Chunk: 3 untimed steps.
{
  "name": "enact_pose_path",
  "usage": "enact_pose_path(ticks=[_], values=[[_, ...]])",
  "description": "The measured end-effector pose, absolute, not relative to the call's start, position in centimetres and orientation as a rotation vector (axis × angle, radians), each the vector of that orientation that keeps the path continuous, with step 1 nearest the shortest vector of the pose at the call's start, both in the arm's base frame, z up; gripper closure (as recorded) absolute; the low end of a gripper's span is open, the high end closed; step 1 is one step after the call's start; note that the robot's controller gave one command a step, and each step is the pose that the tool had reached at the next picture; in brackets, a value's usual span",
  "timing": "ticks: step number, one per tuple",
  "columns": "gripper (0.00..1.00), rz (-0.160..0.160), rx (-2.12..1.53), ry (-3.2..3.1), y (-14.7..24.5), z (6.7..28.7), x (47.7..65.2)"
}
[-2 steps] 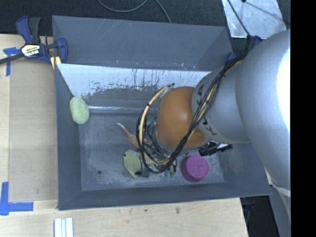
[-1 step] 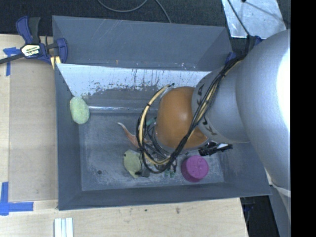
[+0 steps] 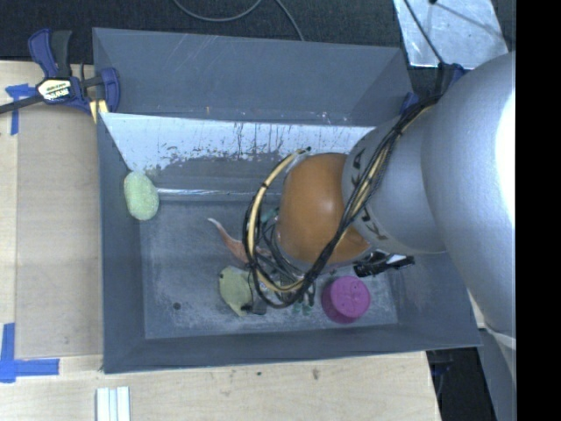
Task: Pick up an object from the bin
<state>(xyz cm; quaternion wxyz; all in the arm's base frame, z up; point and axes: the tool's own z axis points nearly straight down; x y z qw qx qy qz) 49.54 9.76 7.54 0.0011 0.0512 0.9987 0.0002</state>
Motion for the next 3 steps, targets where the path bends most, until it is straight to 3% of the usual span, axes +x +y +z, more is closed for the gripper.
enact_pose_path(ticks=[3], values=[[1.0, 0.0, 0.159, 3.138, 9.7, 10.8, 49.5]])
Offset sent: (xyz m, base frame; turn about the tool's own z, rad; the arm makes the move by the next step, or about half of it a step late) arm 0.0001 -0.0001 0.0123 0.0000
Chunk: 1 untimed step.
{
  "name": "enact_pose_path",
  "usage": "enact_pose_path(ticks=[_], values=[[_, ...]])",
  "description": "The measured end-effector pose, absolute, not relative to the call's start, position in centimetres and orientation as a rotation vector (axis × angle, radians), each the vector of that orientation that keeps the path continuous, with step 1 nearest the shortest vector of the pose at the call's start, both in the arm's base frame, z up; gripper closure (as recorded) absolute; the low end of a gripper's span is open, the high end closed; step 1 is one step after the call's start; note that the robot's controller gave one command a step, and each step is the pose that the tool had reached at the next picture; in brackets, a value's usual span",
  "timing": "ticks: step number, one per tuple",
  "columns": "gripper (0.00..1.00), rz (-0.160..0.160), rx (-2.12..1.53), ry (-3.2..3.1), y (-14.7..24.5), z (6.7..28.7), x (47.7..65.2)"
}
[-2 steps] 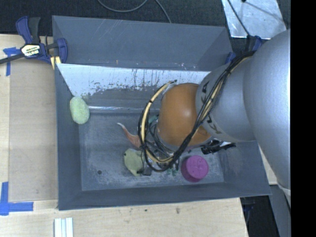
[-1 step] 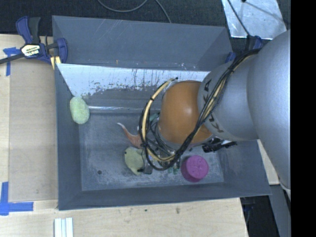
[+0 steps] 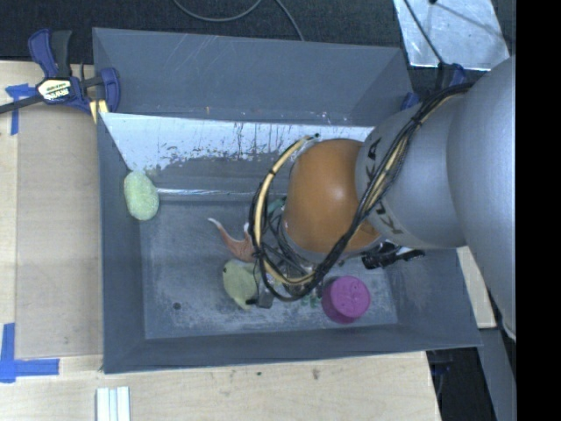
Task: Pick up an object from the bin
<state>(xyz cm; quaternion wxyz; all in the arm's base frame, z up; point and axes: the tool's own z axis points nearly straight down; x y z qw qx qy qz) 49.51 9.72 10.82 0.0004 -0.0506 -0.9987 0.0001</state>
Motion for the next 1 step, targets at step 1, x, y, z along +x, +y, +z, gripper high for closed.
enact_pose_path(ticks=[1], values=[[1.0, -0.001, -0.159, -3.14, 9.72, 12.05, 49.6]])
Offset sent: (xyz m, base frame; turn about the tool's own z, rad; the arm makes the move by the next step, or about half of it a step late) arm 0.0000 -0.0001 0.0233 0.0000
